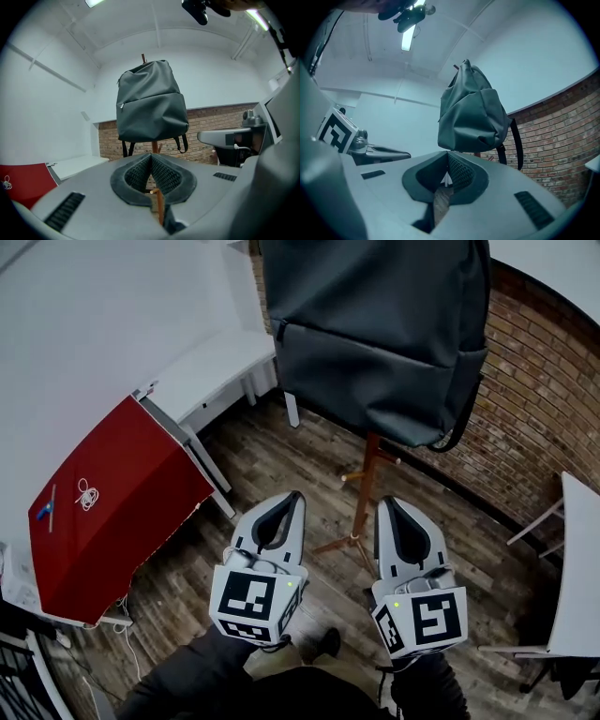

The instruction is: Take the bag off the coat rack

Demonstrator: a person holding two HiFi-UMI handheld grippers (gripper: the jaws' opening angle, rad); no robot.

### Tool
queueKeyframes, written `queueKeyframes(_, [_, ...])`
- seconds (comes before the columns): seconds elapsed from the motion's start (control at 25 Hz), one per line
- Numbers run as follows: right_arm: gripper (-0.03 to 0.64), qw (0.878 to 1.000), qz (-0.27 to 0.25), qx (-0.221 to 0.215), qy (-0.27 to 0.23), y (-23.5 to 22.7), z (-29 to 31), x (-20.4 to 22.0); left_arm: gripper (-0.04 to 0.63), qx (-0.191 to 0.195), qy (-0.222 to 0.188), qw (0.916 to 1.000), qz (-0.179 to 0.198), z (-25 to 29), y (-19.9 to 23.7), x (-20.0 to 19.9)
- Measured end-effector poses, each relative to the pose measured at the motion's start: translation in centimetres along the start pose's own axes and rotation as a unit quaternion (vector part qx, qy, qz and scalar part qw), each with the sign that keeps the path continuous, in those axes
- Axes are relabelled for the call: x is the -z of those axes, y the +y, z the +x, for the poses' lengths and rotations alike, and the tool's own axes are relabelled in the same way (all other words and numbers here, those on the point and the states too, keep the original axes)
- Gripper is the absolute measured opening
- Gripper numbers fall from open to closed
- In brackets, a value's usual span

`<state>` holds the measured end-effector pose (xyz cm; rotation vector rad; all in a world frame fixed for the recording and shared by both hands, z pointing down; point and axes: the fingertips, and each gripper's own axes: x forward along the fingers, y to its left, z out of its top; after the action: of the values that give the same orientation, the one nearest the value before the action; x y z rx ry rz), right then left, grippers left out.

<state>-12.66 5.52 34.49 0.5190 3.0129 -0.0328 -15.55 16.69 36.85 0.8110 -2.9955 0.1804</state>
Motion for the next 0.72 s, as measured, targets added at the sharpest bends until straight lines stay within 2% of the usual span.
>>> queueKeyframes(0.36, [0.006, 0.999, -0.003, 0.044, -0.009, -2.1, 2.0, -1.2, 0.009, 0.056, -0.009, 0.9984, 0.004, 3.9, -0.3, -1.4])
queueKeyframes(0.6, [0.006, 0.996, -0.018, 0.091, 0.007, -2.0, 4.5, -0.1, 0.009, 0.106, -0.016, 0.9942, -0.01, 6.7, 2.1, -0.5])
queueKeyframes(0.72, [0.006, 0.991, -0.026, 0.129, 0.015, -2.5, 5.5, 0.0, 0.009, 0.133, -0.021, 0.9908, -0.014, 8.4, 3.7, -0.6])
